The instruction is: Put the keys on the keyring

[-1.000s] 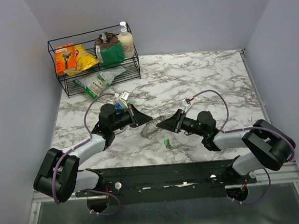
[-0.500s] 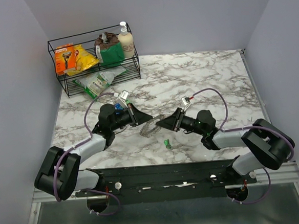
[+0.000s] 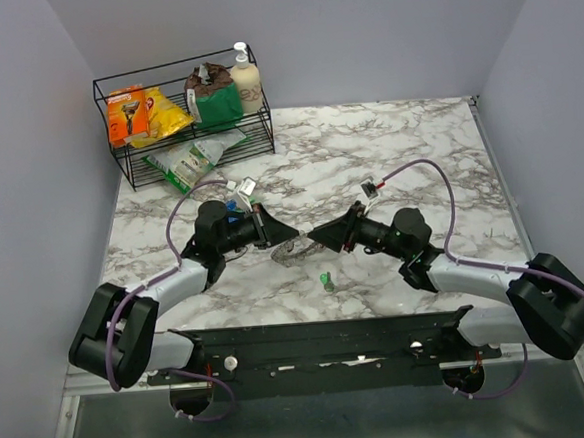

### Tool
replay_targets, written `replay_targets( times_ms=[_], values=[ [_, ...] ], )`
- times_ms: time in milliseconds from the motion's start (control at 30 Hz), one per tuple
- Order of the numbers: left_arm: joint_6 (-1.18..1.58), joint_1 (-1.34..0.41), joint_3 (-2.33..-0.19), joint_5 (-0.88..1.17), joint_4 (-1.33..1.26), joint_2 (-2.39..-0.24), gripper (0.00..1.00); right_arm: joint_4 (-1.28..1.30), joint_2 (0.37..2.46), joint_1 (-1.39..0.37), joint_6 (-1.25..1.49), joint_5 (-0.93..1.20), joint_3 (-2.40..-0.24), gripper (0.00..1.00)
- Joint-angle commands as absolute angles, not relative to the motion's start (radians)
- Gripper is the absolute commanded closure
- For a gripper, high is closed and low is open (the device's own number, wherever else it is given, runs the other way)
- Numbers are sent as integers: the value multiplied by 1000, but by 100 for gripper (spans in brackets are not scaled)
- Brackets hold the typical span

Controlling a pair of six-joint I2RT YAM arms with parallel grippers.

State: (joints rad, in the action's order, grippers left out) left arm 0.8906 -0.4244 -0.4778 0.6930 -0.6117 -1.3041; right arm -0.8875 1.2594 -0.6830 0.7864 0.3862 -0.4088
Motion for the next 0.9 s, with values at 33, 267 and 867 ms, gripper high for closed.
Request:
replay_targets(
  times_ms=[33, 267, 867],
  values=[
    [861, -417, -497, 713, -598, -1336, 100, -870, 1313, -669, 741, 428, -445, 49],
    [862, -417, -506, 726, -600, -1359, 100, -876, 1359, -657, 762, 459, -469, 49],
    [784, -417, -546, 749, -519, -1367, 100, -831, 1473, -606, 650, 569, -564, 50]
  ],
)
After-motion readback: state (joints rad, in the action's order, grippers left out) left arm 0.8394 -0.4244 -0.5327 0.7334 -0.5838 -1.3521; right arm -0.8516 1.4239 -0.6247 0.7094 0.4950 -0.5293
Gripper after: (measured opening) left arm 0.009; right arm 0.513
